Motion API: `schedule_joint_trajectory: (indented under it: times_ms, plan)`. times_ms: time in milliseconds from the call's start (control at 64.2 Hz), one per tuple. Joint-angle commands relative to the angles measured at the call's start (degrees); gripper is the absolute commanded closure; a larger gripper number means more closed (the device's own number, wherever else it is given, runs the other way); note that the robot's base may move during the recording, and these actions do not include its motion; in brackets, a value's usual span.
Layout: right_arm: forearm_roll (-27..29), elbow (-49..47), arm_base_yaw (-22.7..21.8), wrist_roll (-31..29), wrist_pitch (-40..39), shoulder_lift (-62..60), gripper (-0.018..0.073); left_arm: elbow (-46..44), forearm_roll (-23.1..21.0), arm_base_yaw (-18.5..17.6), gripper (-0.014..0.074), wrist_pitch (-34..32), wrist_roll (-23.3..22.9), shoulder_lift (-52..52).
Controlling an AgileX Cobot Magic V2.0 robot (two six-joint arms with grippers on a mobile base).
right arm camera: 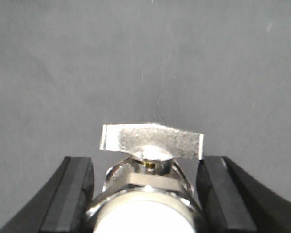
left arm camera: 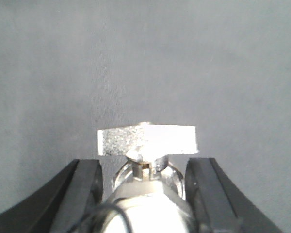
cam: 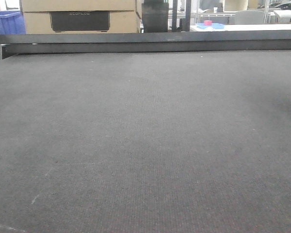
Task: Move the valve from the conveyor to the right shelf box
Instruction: 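Lift both held valves up off the conveyor belt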
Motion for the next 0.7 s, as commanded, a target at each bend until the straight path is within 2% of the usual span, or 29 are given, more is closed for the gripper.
schedule_joint_trajectory:
  times_ms: [0,685]
  plan:
    - [0.2,-2.2,0.0,-0.3,-3.1,-2.3,0.0711,-0.6,-0.9,-0.3,0.0708,-2.3,-0.4,-1.8]
    - [0.6,-3.2,0.0,-0.3,-3.5,-3.5,0.0711,-0.6,0.2,-0.3,0.0708,-3.8,-0.4,-1.9]
